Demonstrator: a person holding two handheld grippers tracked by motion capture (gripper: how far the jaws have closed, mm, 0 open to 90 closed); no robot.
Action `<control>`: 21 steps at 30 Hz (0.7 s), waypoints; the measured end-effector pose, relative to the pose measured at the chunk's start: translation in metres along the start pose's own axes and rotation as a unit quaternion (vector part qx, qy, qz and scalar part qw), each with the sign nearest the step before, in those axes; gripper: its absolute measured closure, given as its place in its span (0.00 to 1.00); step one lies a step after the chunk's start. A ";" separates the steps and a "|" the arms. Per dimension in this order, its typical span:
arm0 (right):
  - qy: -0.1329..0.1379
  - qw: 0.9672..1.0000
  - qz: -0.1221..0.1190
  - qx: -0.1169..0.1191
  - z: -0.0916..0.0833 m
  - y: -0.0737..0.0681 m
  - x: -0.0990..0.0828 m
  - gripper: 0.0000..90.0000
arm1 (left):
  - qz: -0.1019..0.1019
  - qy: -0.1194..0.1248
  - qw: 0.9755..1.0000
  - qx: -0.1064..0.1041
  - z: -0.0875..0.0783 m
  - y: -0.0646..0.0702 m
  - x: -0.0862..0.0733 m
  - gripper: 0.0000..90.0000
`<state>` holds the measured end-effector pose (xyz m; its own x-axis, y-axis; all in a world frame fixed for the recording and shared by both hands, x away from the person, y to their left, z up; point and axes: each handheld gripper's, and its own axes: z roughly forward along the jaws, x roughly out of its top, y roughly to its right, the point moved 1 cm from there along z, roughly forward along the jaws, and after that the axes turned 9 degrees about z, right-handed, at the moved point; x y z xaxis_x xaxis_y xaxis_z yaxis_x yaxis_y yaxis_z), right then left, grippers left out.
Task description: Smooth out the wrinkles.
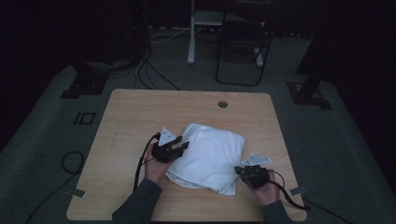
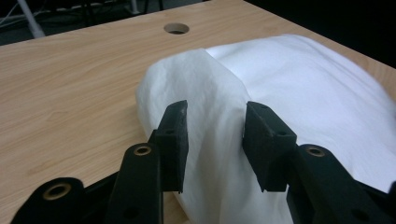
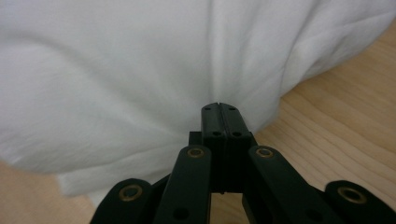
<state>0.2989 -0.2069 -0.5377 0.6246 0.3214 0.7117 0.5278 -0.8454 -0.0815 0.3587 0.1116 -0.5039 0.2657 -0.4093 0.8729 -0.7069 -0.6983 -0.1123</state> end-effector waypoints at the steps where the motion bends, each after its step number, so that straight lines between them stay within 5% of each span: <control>1: -0.002 1.000 0.003 0.001 0.004 0.001 0.000 1.00 | 0.002 -0.003 1.000 -0.002 0.000 0.002 -0.002 0.65; 7: -0.018 1.000 -0.009 0.002 0.035 -0.005 0.010 1.00 | 0.008 -0.024 1.000 0.006 -0.001 0.014 -0.024 0.65; 16: -0.008 1.000 0.002 -0.003 0.071 -0.007 0.042 1.00 | -0.009 -0.026 0.999 0.047 -0.012 0.006 -0.035 0.61; 17: 0.004 1.000 0.008 0.007 0.088 -0.004 0.057 0.99 | -0.017 -0.029 0.997 0.072 -0.008 -0.005 -0.039 0.61; 21: 0.013 1.000 0.024 0.006 0.102 0.002 0.074 0.92 | -0.026 -0.038 0.994 0.102 0.006 -0.028 -0.036 0.60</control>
<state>0.4047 -0.1409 -0.5562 0.6339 0.2693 0.7250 0.5043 -0.8546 -0.1235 0.3725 0.1424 -0.5347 0.3524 -0.4072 0.8426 -0.5460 -0.8207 -0.1683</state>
